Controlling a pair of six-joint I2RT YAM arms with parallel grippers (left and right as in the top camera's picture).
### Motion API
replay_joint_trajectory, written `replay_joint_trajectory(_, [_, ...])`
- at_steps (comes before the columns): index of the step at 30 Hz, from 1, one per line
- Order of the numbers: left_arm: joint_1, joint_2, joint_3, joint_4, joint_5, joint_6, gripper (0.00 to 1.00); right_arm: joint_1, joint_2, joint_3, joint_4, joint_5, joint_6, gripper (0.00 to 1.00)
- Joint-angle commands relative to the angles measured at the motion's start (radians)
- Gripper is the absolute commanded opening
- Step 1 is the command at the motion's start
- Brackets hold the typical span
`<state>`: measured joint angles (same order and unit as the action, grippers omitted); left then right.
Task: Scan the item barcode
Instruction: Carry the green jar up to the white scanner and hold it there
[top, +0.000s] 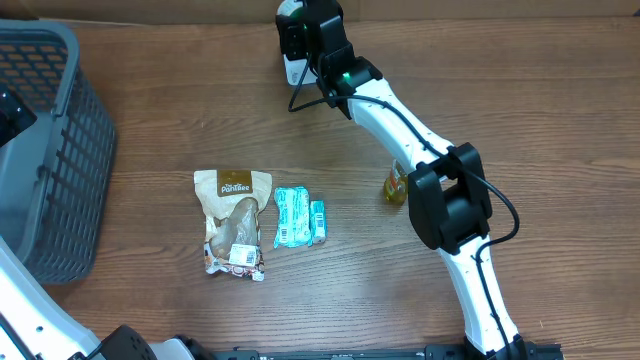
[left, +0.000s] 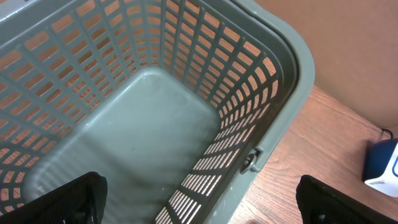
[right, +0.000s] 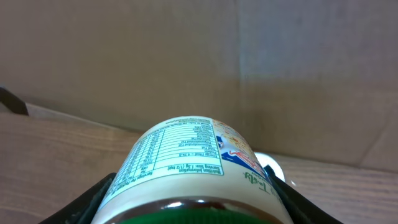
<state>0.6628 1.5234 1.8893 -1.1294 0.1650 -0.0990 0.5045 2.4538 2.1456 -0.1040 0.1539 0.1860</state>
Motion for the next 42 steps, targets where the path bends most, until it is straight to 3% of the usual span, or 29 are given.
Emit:
replay_joint_trajectory(1, [-0.002, 0.006, -0.006, 0.003, 0.011, -0.006, 1.0, -0.001, 0.027, 0.018, 0.048, 0.003, -0.008, 0.21])
replay_joint_trajectory(24, [-0.002, 0.006, -0.006, 0.003, 0.011, -0.006, 1.0, -0.037, 0.142, 0.018, 0.291, 0.003, -0.008, 0.19])
replay_joint_trajectory(42, [-0.002, 0.006, -0.006, 0.003, 0.011, -0.006, 1.0, -0.037, 0.148, 0.018, 0.295, -0.036, -0.004, 0.23])
